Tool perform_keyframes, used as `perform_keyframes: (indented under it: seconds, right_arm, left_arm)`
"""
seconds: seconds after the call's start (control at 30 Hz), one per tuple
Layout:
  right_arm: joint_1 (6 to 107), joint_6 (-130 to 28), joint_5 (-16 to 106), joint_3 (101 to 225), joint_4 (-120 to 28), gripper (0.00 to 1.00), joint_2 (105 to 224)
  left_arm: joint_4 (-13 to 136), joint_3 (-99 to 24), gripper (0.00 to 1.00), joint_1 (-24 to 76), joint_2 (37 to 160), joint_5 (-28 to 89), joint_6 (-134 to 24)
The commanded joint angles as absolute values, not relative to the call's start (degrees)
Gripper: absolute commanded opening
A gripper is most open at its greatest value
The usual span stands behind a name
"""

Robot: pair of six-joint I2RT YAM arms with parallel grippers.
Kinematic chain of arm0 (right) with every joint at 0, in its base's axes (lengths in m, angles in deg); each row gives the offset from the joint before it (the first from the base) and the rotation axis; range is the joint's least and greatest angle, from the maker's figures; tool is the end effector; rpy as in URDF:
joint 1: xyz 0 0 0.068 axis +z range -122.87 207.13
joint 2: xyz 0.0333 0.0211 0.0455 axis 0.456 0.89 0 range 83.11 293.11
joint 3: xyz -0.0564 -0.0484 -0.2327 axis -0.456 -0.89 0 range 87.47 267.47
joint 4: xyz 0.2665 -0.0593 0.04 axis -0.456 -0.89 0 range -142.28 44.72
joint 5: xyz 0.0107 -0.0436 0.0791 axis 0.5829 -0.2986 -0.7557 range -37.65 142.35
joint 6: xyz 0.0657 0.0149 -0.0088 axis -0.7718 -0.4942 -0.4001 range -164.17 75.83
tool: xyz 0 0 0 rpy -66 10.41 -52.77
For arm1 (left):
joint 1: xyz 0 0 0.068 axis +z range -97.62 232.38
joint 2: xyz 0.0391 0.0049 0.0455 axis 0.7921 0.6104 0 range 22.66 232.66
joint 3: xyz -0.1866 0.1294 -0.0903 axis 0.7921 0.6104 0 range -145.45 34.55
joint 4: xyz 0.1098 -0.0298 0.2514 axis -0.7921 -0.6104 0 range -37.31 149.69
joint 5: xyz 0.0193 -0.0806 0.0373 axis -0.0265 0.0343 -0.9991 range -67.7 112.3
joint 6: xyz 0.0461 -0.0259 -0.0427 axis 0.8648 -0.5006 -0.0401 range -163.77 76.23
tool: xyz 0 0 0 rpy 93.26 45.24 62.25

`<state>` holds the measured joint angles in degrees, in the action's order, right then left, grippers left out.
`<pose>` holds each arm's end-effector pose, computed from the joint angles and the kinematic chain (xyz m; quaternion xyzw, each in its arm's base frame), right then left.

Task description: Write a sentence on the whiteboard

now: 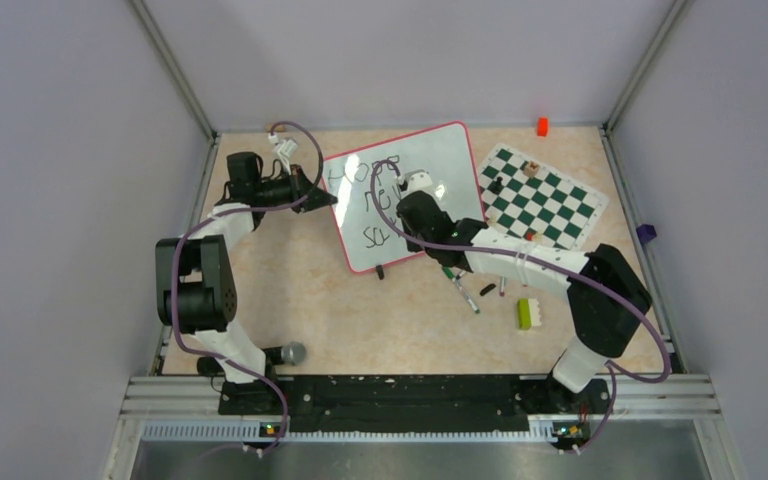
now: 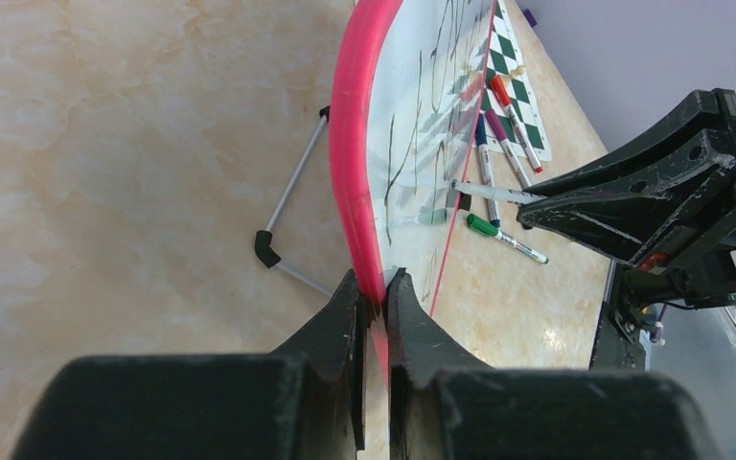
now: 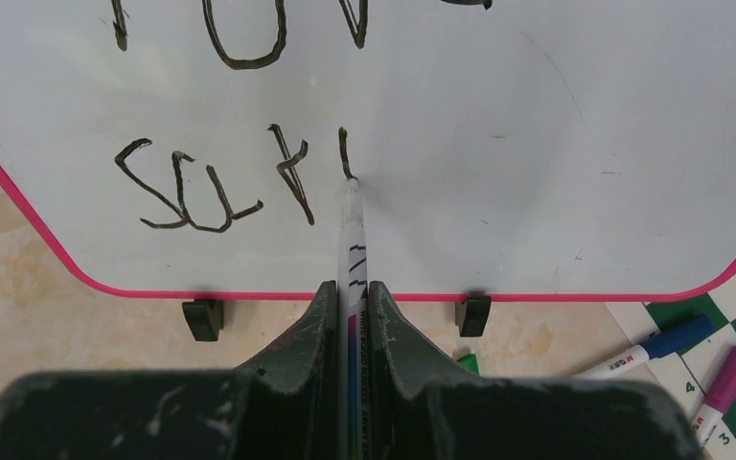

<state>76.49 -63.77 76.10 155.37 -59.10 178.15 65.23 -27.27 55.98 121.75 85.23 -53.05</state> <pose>0.2728 0.2842 0.2003 -0.1461 0.8824 0.0756 0.4407 0.3869 -0.0243 0.1831 0.1689 0.7688 -0.4760 0.3922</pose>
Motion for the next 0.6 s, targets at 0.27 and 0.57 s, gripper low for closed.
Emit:
perform_keyframes:
  seconds: [0.27, 0.57]
  right_arm:
    - [76.4, -65.0, 76.0, 153.8, -60.9, 0.0, 177.1]
    - [76.4, -64.7, 75.9, 154.3, -61.0, 0.0, 177.3]
  left_arm:
    - [63.3, -26.2, 0.0, 54.7, 123.0, 74.1, -45.1]
    - [63.2, -26.2, 0.0, 54.7, 123.0, 74.2, -45.1]
